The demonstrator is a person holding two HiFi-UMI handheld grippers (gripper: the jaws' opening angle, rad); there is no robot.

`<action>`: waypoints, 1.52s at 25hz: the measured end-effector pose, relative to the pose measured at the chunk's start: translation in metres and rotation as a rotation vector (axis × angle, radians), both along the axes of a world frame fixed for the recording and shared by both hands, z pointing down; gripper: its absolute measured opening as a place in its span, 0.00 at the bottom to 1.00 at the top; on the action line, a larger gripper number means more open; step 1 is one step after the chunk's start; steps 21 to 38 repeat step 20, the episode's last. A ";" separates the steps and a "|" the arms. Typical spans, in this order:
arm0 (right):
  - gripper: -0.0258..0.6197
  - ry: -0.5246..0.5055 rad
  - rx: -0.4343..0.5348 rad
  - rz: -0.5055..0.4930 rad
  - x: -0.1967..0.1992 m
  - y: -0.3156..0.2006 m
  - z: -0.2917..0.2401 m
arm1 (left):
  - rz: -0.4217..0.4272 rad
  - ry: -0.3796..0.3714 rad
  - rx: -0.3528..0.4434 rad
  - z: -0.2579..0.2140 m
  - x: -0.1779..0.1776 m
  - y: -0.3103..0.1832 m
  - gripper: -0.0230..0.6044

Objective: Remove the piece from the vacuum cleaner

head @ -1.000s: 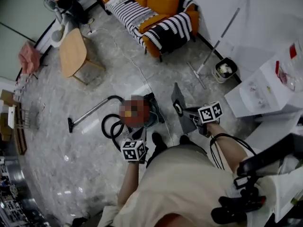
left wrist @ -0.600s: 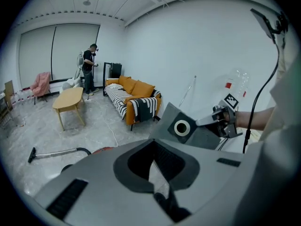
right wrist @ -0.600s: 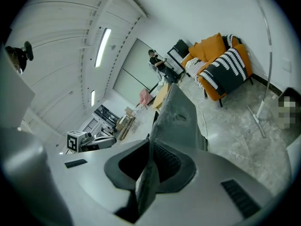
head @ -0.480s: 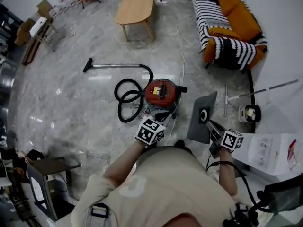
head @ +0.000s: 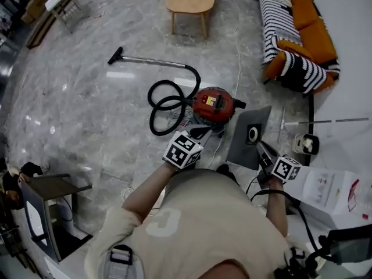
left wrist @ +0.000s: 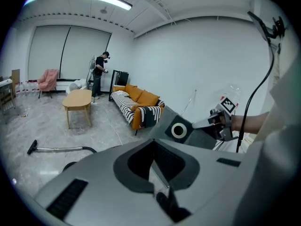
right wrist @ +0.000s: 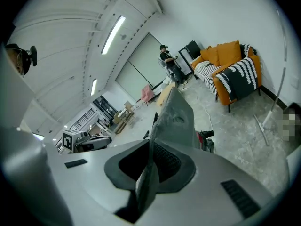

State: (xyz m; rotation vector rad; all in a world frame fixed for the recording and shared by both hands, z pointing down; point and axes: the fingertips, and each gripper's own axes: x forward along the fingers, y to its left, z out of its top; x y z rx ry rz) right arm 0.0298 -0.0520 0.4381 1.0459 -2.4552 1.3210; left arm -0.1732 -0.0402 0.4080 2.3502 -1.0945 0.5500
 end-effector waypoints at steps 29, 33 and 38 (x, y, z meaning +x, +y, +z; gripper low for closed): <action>0.08 0.080 0.094 0.116 0.010 0.084 -0.012 | 0.242 0.038 -0.025 0.022 0.055 0.040 0.04; 0.08 0.080 0.094 0.116 0.010 0.084 -0.012 | 0.242 0.038 -0.025 0.022 0.055 0.040 0.04; 0.08 0.080 0.094 0.116 0.010 0.084 -0.012 | 0.242 0.038 -0.025 0.022 0.055 0.040 0.04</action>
